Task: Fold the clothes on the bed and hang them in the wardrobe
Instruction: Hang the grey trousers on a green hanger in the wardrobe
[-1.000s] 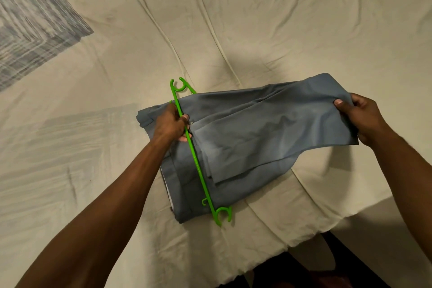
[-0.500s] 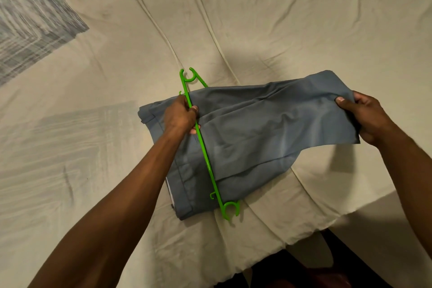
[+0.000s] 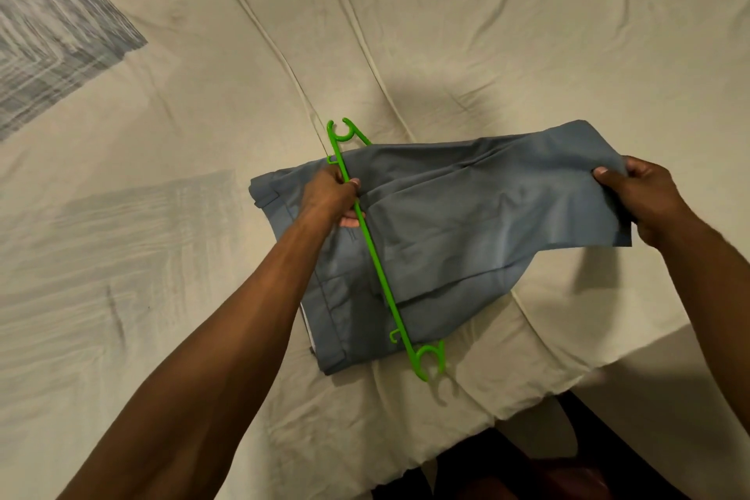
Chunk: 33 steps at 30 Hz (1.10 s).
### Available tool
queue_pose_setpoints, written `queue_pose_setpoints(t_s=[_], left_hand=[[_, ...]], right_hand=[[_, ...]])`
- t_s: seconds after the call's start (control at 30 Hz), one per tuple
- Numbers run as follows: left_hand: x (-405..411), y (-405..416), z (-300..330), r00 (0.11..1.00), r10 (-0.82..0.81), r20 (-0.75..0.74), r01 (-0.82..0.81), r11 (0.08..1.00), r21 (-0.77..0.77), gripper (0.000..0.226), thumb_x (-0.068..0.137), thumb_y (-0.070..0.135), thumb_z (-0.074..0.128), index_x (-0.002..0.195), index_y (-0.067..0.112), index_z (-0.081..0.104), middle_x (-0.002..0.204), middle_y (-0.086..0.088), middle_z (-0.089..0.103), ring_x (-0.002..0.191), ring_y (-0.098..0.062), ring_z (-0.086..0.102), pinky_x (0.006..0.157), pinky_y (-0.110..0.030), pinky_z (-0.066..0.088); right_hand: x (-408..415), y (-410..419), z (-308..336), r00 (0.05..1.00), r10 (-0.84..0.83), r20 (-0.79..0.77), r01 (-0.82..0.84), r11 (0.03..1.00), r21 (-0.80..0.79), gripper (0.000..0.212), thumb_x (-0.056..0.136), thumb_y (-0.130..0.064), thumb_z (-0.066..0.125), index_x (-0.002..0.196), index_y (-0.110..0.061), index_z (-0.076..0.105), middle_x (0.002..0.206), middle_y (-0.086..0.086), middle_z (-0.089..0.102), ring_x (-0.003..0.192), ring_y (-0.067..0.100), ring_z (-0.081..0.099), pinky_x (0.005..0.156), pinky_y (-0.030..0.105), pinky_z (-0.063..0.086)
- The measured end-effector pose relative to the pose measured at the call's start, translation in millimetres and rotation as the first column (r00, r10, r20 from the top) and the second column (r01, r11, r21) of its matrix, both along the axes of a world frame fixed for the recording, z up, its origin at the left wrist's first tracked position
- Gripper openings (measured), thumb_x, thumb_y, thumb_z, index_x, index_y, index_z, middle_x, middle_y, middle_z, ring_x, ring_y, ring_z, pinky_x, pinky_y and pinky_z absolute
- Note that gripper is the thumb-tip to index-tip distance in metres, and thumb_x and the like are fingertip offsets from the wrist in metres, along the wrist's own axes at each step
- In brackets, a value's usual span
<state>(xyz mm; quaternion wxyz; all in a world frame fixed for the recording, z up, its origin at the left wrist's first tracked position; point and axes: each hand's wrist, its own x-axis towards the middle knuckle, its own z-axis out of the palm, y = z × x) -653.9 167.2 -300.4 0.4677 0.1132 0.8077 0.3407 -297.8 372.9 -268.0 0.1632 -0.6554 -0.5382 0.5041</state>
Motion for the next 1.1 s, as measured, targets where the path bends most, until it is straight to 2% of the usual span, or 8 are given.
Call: queue_pose_setpoints(t_s=[0.23, 0.33, 0.4, 0.5, 0.67, 0.8, 0.9, 1.1], left_hand=[[12.5, -23.6, -2.8, 0.982, 0.071, 0.176, -0.094, 0.987, 0.128, 0.000, 0.103, 0.011, 0.051, 0.103, 0.010, 0.051, 0.076, -0.009, 0.059, 0.046, -0.008, 0.060, 0.050, -0.026, 0.058], [18.8, -37.0, -3.5, 0.972, 0.086, 0.216, -0.119, 0.982, 0.145, 0.007, 0.102, 0.006, 0.050, 0.102, 0.013, 0.052, 0.080, -0.008, 0.062, 0.053, -0.011, 0.063, 0.055, -0.027, 0.059], [23.3, -41.5, -2.1, 0.967, 0.096, 0.235, -0.136, 0.977, 0.162, 0.011, 0.102, 0.004, 0.047, 0.105, 0.012, 0.053, 0.082, -0.008, 0.066, 0.054, -0.012, 0.066, 0.055, -0.028, 0.059], [27.8, -43.8, 1.6, 0.959, 0.120, 0.258, -0.174, 0.964, 0.202, 0.019, 0.102, -0.001, 0.043, 0.114, 0.009, 0.055, 0.084, -0.007, 0.068, 0.058, -0.011, 0.069, 0.056, -0.027, 0.059], [31.9, -60.9, -0.4, 0.960, 0.146, 0.240, -0.203, 0.951, 0.233, 0.028, 0.103, -0.001, 0.042, 0.120, 0.012, 0.059, 0.098, -0.008, 0.068, 0.080, -0.018, 0.070, 0.067, -0.027, 0.061], [54.6, -91.0, -26.7, 0.968, 0.240, -0.073, -0.234, 0.969, 0.080, 0.009, 0.099, 0.020, 0.059, 0.094, 0.027, 0.056, 0.084, -0.013, 0.065, 0.058, -0.016, 0.062, 0.056, -0.036, 0.057], [79.8, -97.8, -32.6, 0.947, 0.009, -0.321, -0.025, 0.999, -0.046, 0.025, 0.086, 0.043, 0.072, 0.091, 0.025, 0.056, 0.089, -0.008, 0.064, 0.077, -0.022, 0.061, 0.070, -0.035, 0.051], [91.5, -77.2, -28.1, 0.935, -0.119, -0.334, 0.061, 0.982, -0.179, 0.026, 0.079, 0.044, 0.076, 0.073, 0.024, 0.062, 0.096, -0.012, 0.066, 0.092, -0.031, 0.065, 0.081, -0.040, 0.054]], right_hand=[[-7.0, -21.6, -22.3, 0.848, -0.039, 0.529, -0.032, 0.992, 0.124, 0.049, 0.095, -0.027, 0.062, 0.137, -0.009, 0.045, 0.136, 0.022, 0.053, 0.123, 0.043, 0.050, 0.100, 0.051, 0.041], [-28.3, -65.9, -19.1, 0.798, -0.097, 0.595, -0.212, 0.879, 0.428, 0.038, 0.094, -0.025, 0.058, 0.126, -0.005, 0.052, 0.124, 0.024, 0.055, 0.112, 0.045, 0.052, 0.087, 0.052, 0.043], [-58.9, -118.8, -15.4, 0.859, 0.102, 0.502, -0.384, 0.776, 0.500, 0.023, 0.095, -0.028, 0.053, 0.101, -0.008, 0.062, 0.098, 0.018, 0.065, 0.090, 0.039, 0.061, 0.075, 0.043, 0.046], [-107.9, -211.5, -19.5, 0.734, 0.466, 0.494, -0.663, 0.648, 0.375, 0.030, 0.092, -0.046, 0.051, 0.082, -0.019, 0.059, 0.076, 0.008, 0.064, 0.066, 0.032, 0.064, 0.057, 0.036, 0.045], [-146.4, -289.7, -31.8, 0.443, 0.645, 0.623, -0.794, 0.605, -0.062, 0.042, 0.095, -0.041, 0.057, 0.128, -0.017, 0.047, 0.113, 0.009, 0.066, 0.096, 0.034, 0.069, 0.073, 0.040, 0.053], [-142.1, -286.1, -31.9, 0.548, 0.578, 0.604, -0.685, 0.725, -0.073, 0.026, 0.100, -0.028, 0.046, 0.124, -0.019, 0.048, 0.111, 0.010, 0.068, 0.102, 0.035, 0.067, 0.076, 0.041, 0.051], [-129.3, -288.4, -30.2, 0.646, 0.505, 0.573, -0.625, 0.780, 0.017, 0.021, 0.099, -0.029, 0.051, 0.116, -0.017, 0.051, 0.106, 0.012, 0.068, 0.097, 0.038, 0.066, 0.071, 0.043, 0.050], [-116.6, -287.4, -37.4, 0.697, 0.368, 0.616, -0.550, 0.825, 0.129, 0.020, 0.093, -0.026, 0.060, 0.108, -0.014, 0.056, 0.097, 0.012, 0.068, 0.082, 0.039, 0.067, 0.059, 0.041, 0.051]])
